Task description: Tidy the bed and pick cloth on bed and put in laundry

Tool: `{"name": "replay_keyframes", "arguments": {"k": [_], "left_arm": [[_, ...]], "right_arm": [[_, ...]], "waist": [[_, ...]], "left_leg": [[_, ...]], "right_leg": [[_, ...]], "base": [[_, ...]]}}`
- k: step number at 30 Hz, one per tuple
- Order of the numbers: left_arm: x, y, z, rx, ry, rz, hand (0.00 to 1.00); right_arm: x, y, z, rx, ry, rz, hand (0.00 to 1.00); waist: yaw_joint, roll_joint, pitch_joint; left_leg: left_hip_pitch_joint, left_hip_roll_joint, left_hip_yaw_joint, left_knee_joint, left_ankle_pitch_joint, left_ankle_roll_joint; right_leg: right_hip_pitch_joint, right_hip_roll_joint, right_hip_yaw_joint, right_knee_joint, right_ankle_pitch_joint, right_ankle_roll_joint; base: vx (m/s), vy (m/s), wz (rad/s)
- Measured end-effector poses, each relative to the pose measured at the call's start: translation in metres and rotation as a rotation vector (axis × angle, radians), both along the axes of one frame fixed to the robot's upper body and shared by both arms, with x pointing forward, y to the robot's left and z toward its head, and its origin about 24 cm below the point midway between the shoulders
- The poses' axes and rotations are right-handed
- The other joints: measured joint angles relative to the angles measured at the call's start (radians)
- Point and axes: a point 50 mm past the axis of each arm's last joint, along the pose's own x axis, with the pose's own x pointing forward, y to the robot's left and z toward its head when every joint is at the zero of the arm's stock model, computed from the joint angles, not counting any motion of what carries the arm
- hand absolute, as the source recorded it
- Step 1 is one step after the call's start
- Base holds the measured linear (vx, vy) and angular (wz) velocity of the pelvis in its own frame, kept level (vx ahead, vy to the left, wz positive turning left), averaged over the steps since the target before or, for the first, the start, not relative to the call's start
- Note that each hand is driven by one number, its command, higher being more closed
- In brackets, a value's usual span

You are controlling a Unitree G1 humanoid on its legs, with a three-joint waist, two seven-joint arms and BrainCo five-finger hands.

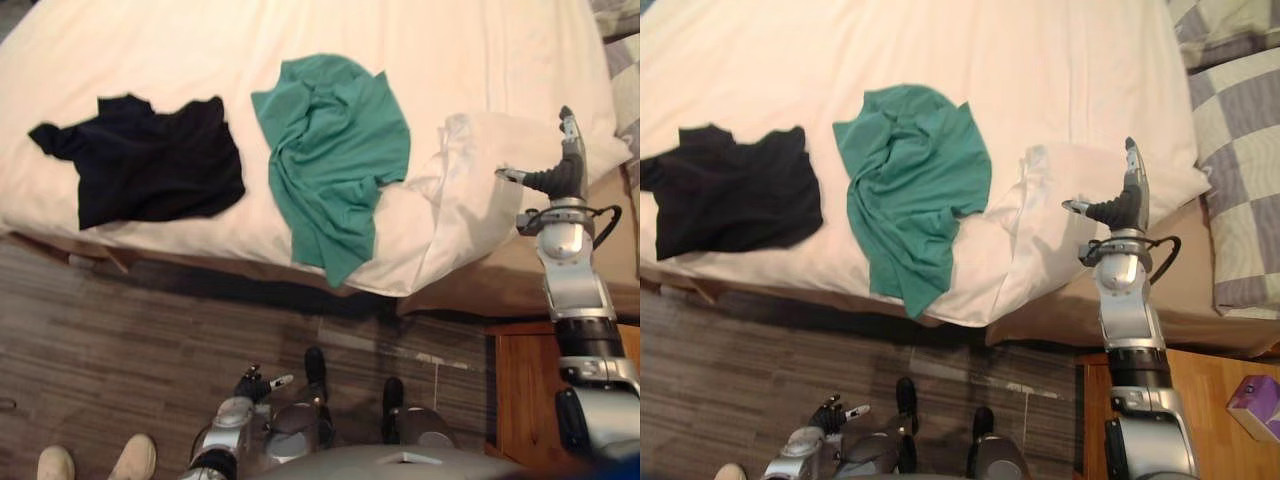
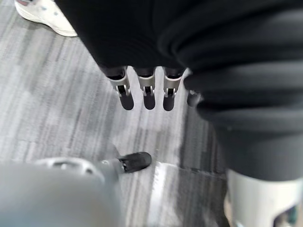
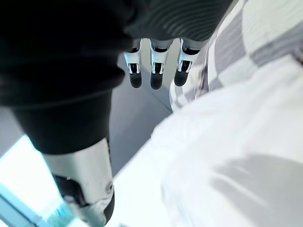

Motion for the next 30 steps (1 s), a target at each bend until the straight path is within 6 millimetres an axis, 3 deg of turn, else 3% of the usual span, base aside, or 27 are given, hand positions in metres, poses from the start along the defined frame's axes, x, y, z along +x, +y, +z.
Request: {"name": "replay_keyframes", "arguments": {"k": [3, 8, 9, 13, 19, 21, 23, 24, 30], "left_arm": [[0.025, 0.013, 0.013, 0.050, -0.038, 0.001, 0.00], [0.052, 0.022, 0.029, 0.074, -0.087, 0.031, 0.00], [0.060, 0.022, 0.034, 0.075, -0.105, 0.038, 0.00], [0.098, 0.017, 0.059, 0.047, -0.216, 0.077, 0.00], [0.122, 0.006, 0.081, 0.025, -0.323, 0.057, 0.00], [0.127, 0.002, 0.084, 0.021, -0.335, 0.048, 0.00], [0.129, -0.004, 0.086, 0.006, -0.347, 0.047, 0.00], [0.130, -0.007, 0.087, 0.000, -0.353, 0.044, 0.00], [0.129, -0.027, 0.086, -0.032, -0.368, -0.008, 0.00]], "right_arm": [[0.013, 0.004, 0.012, 0.000, 0.006, -0.029, 0.00], [0.027, 0.000, 0.017, -0.011, 0.063, -0.085, 0.00], [0.029, -0.004, 0.022, -0.028, 0.067, -0.104, 1.00], [0.032, -0.012, 0.047, -0.097, 0.056, -0.170, 1.00], [0.024, -0.021, 0.074, -0.064, -0.020, -0.189, 1.00], [0.021, -0.021, 0.079, -0.029, -0.059, -0.185, 1.00], [0.017, -0.021, 0.075, 0.006, -0.087, -0.172, 1.00], [0.014, -0.023, 0.073, 0.022, -0.100, -0.173, 1.00], [-0.019, -0.030, 0.040, 0.243, -0.206, -0.169, 1.00]], "waist": [[0.011, -0.019, 0.056], [0.018, -0.019, 0.133], [0.021, -0.020, 0.147], [0.040, -0.022, 0.162], [0.041, -0.024, 0.168], [0.040, -0.024, 0.168], [0.040, -0.023, 0.168], [0.039, -0.023, 0.168], [0.040, -0.022, 0.167]], "left_leg": [[-0.060, 0.009, -0.002, 0.000, 0.013, -0.003], [-0.147, 0.038, 0.027, 0.000, 0.050, -0.005], [-0.174, 0.039, 0.027, 0.000, 0.063, -0.008], [-0.273, 0.043, 0.042, 0.000, 0.078, -0.005], [-0.307, 0.037, 0.068, 0.001, 0.075, -0.009], [-0.306, 0.049, 0.136, 0.001, 0.047, -0.005], [-0.297, 0.066, 0.221, 0.005, 0.053, -0.009], [-0.295, 0.065, 0.222, 0.006, 0.068, 0.005], [-0.228, 0.068, 0.254, 0.007, 0.068, 0.005]], "right_leg": [[-0.043, 0.009, 0.020, -0.025, 0.003, 0.009], [-0.131, 0.028, 0.016, -0.018, 0.030, 0.008], [-0.160, 0.029, 0.016, -0.009, 0.033, 0.008], [-0.274, 0.028, 0.015, 0.024, 0.033, 0.008], [-0.322, 0.015, 0.014, 0.052, 0.022, 0.006], [-0.328, 0.010, 0.016, 0.053, 0.022, 0.006], [-0.327, 0.008, 0.018, 0.056, 0.022, 0.006], [-0.325, 0.008, 0.018, 0.056, 0.021, 0.005], [-0.260, 0.010, 0.024, 0.063, 0.001, 0.001]], "base": [[-0.14, 0.015, 0.08], [-0.10, -0.006, 0.01], [-0.05, 0.005, -0.05], [-0.01, 0.004, -0.02], [0.06, 0.031, -0.01], [0.05, 0.034, -0.05], [0.05, 0.027, -0.04], [0.07, 0.017, 0.02], [0.07, 0.001, 0.04]]}}
